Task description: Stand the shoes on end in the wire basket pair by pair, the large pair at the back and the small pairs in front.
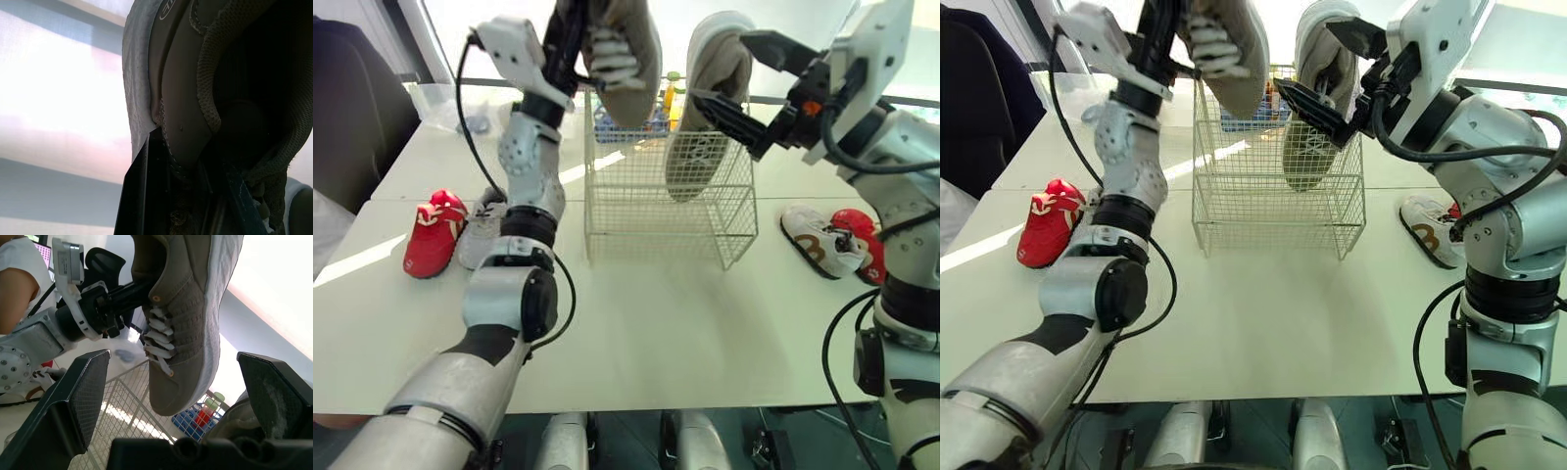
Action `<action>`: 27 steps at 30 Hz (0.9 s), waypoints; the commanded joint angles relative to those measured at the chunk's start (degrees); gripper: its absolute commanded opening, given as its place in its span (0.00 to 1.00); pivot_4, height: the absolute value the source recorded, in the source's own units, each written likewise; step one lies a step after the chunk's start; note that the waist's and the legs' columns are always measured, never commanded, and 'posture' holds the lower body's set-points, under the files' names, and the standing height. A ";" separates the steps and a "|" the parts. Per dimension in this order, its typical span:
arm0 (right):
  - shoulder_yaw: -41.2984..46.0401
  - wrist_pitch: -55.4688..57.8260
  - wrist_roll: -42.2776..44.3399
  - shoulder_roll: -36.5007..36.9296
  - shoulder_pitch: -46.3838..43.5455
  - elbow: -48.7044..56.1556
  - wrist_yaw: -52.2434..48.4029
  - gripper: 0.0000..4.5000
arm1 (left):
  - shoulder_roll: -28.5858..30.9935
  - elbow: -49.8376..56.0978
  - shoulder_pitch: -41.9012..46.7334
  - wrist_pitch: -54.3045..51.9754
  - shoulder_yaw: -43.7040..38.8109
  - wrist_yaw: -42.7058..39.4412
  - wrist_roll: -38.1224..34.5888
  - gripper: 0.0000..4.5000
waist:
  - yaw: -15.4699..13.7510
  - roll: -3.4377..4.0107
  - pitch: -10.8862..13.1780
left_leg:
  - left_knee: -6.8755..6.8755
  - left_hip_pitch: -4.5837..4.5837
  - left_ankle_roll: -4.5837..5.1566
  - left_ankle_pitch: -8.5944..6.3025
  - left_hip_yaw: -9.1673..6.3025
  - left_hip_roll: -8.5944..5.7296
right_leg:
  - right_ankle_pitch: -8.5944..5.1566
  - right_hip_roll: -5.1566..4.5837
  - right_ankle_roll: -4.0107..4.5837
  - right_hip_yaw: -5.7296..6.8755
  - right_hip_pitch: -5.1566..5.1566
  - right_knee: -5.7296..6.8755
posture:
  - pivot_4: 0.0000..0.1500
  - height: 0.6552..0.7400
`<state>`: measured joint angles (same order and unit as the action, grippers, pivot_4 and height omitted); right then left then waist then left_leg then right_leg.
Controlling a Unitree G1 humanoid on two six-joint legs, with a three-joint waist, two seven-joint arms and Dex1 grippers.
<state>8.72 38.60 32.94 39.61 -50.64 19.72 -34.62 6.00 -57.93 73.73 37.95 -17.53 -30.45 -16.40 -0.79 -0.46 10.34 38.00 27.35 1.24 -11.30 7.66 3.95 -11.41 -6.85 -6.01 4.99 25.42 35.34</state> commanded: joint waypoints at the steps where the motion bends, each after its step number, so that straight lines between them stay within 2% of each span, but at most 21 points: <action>1: 2.35 0.22 0.78 1.15 -0.39 2.20 0.58 1.00 | -1.11 1.31 -0.35 3.65 1.15 2.71 1.51 0.00 | 0.02 0.00 0.00 | 0.00 0.00 0.00 0.00 0.00 0.00 | 0.00 0.00 0.00 0.00 0.00 -0.01 | 1.00 1.00; 8: 2.22 0.63 0.57 0.92 -0.53 2.23 0.67 1.00 | -3.95 2.44 -6.94 4.66 4.18 8.07 5.73 0.00 | 0.12 0.00 0.00 | 0.01 0.00 0.02 -0.01 -0.02 0.00 | 0.00 0.00 0.00 0.00 0.00 0.01 | 1.00 1.00; 12: 2.17 0.60 0.54 0.78 -0.55 2.15 0.71 1.00 | -4.34 5.60 -11.11 0.83 5.83 9.20 6.31 0.00 | -0.01 0.01 0.00 | 0.01 0.00 0.02 -0.01 -0.03 0.00 | 0.00 0.00 0.01 0.00 0.00 0.02 | 1.00 1.00; 18: 2.18 0.25 0.50 0.65 -0.38 1.75 0.49 1.00 | -3.81 13.19 -15.89 -3.15 8.15 9.39 6.70 0.64 | 0.05 0.02 -0.01 | 0.02 0.00 0.02 -0.02 -0.06 0.00 | 0.00 0.00 0.02 0.00 -0.01 0.00 | 1.00 1.00; 21: 2.20 0.03 0.46 0.58 -0.30 1.52 0.36 1.00 | -3.98 21.05 -19.53 -7.04 9.19 9.37 5.42 0.97 | 0.11 0.02 -0.01 | 0.02 0.00 0.03 -0.02 -0.06 0.00 | 0.00 0.00 0.02 0.00 -0.01 0.00 | 1.00 1.00; 22: 2.22 -0.05 0.42 0.61 -0.19 1.49 0.29 1.00 | -3.78 23.90 -20.75 -9.27 9.82 8.44 4.79 1.00 | 0.13 0.02 -0.01 | 0.02 0.00 0.03 -0.02 -0.06 0.01 | 0.00 0.00 0.02 0.00 -0.01 0.00 | 1.00 1.00; 27: 2.94 0.23 0.72 1.33 0.73 1.87 -0.13 1.00 | -1.58 41.06 -26.42 -21.02 11.80 5.39 0.27 1.00 | 0.13 0.02 -0.01 | 0.02 -0.01 0.02 -0.02 -0.06 0.01 | 0.00 0.00 0.02 0.00 -0.01 0.01 | 1.00 1.00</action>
<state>9.53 39.53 32.97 39.79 -49.49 20.08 -34.58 3.34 -23.74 47.01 20.19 -6.50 -24.14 -14.36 -0.67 -0.44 10.32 38.02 27.34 1.26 -11.32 7.60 3.96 -11.41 -6.85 -5.99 4.99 25.41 35.35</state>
